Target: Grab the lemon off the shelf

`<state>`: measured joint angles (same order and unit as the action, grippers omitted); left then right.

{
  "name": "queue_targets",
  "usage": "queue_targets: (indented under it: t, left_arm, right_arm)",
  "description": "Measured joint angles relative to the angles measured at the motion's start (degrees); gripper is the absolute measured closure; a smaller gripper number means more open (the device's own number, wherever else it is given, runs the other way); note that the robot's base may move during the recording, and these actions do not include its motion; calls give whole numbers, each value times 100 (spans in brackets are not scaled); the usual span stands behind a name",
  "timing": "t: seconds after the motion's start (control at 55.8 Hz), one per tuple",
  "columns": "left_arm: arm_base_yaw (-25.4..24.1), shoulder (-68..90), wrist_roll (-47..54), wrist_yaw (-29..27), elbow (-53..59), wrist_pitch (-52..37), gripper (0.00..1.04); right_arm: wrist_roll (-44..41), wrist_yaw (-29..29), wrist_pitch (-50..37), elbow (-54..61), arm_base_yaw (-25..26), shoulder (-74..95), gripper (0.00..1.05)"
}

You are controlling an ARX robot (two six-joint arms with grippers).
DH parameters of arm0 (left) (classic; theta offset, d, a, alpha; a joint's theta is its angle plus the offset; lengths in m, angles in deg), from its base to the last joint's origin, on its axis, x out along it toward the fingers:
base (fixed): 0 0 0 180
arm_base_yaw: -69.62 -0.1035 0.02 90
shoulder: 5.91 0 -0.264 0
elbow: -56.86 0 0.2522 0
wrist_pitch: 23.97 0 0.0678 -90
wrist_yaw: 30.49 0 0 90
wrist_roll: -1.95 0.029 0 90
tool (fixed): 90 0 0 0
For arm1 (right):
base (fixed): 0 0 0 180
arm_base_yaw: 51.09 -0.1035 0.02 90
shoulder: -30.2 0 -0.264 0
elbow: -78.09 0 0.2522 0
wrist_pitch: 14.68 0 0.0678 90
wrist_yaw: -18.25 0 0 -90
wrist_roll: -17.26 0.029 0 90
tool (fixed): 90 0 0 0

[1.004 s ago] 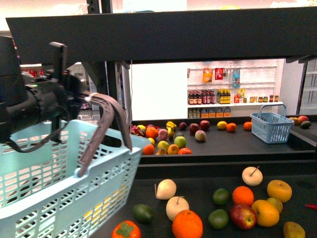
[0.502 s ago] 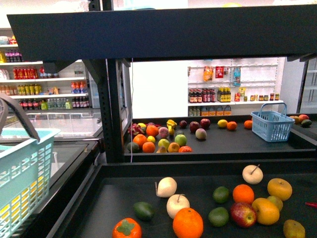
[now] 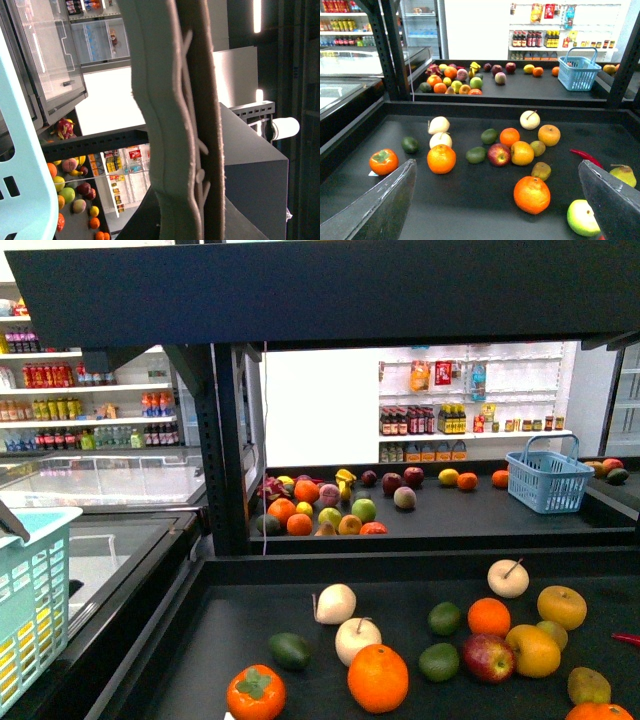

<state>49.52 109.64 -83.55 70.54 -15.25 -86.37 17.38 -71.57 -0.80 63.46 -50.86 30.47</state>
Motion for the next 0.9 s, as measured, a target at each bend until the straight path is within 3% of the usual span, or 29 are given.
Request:
queue_targets:
  t: [0.287, 0.359, 0.52, 0.7, 0.735, 0.897]
  left_arm:
    - [-76, 9, 17, 365, 236, -212, 96]
    - [-114, -7, 50, 400, 256, -166, 83]
    - [-144, -28, 339, 555, 431, 63, 43]
    - [-146, -282, 564, 520, 527, 479, 11]
    - [-146, -348, 634, 483, 535, 619, 7]
    - [-173, -721, 916, 240, 535, 1532, 8]
  right_arm:
    - [0, 0, 0, 0, 0, 0, 7]
    - [0, 0, 0, 0, 0, 0, 7]
    - [0, 0, 0, 0, 0, 0, 7]
    - [0, 2, 0, 0, 0, 0, 7]
    - [0, 2, 0, 0, 0, 0, 7]
    - [0, 0, 0, 0, 0, 0, 7]
